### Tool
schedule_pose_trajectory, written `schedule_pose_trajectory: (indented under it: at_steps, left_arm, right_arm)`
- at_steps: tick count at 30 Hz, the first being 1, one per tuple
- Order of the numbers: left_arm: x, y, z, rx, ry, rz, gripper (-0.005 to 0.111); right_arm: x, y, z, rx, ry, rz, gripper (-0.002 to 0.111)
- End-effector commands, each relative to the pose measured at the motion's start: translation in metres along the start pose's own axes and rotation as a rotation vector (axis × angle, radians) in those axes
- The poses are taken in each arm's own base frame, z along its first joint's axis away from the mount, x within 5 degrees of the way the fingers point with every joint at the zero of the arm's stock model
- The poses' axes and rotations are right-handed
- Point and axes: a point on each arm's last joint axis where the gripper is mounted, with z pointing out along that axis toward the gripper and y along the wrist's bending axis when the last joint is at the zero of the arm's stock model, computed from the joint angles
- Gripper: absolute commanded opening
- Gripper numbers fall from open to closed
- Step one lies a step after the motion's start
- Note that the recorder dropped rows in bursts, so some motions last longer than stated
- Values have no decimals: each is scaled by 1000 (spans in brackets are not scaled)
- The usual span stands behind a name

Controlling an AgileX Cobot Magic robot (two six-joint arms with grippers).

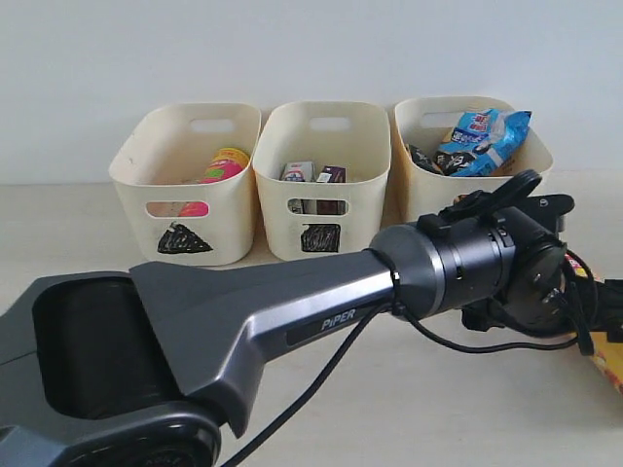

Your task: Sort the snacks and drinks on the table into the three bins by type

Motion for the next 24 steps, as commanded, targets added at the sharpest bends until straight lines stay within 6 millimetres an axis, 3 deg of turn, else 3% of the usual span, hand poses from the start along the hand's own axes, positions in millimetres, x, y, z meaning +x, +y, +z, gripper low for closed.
schedule_pose_trajectory:
  at_steps: [1,6,10,24]
  left_arm:
    - [-3,-4,-4,20,-9,18,98]
    - [-17,-6,-14,124,-18,-80,98]
    - [-22,-1,-16,267,50,37,91]
    - [-35,9,-12,255,-43,83,91]
  right_arm:
    - [-1,0,0,2,-8,-3,0]
    - [-1,0,0,2,-8,-3,0]
    - [-1,0,0,2,-8,-3,0]
    - [-1,0,0,2,-8,-3,0]
